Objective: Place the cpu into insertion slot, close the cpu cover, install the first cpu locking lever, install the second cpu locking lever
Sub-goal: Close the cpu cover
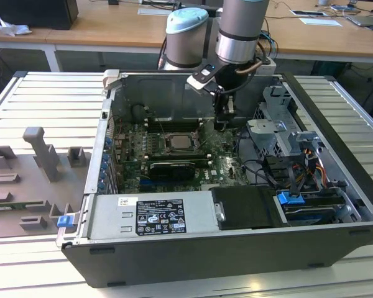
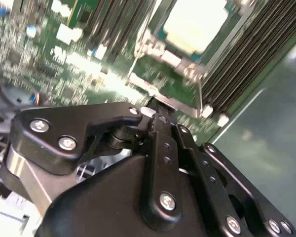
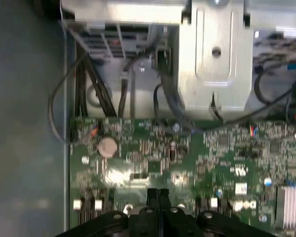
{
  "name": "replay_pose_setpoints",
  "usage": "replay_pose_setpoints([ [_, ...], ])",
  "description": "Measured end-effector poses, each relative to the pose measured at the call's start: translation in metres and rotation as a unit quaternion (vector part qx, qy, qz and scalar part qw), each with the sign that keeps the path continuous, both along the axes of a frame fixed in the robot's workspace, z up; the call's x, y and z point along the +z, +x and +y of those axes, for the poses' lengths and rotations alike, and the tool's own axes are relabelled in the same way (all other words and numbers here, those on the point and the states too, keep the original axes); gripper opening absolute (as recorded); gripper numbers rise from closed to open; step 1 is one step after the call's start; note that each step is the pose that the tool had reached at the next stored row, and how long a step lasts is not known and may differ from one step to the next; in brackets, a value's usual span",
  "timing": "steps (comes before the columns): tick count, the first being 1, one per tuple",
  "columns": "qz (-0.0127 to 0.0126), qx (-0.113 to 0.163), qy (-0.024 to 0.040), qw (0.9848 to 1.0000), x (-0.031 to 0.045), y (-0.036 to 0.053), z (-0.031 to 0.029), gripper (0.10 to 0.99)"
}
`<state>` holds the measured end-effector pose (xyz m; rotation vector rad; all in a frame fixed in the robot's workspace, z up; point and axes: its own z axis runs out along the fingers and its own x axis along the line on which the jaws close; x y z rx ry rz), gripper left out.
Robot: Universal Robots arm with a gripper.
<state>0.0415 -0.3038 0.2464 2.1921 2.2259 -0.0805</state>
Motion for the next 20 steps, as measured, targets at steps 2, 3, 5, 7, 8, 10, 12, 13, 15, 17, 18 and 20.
replay_pose_setpoints([
  [2,-0.0001,0.0,0.0001,1.0,-0.0004,-0.0242,0.0,0.106],
  [3,-0.0001,0.0,0.0001,1.0,-0.0008,-0.0274,0.0,0.106],
  [5,-0.0001,0.0,-0.0004,1.0,-0.0028,-0.0341,0.0003,0.106],
  [7,-0.0001,0.0,-0.0007,1.0,-0.006,-0.0366,0.0006,0.106],
  [8,-0.0001,0.0,-0.0008,1.0,-0.0079,-0.0375,0.0009,0.106],
  [10,-0.0002,0.0,-0.001,1.0,-0.015,-0.0432,0.0016,0.106],
  [12,-0.0001,0.0,-0.0012,1.0,-0.016,-0.0515,0.0016,0.106],
  [13,-0.0003,0.0,-0.0012,1.0,-0.0161,-0.056,0.0017,0.106],
  [15,-0.0024,0.0,-0.001,1.0,-0.0165,-0.0614,0.0019,0.106],
  [17,-0.0033,0.0,-0.001,1.0,-0.0165,-0.0649,0.0019,0.106],
  [18,-0.0035,0.0,-0.001,1.0,-0.0165,-0.0661,0.0019,0.106],
  [20,-0.0038,0.0,-0.001,1.0,-0.0165,-0.0671,0.0019,0.106],
])
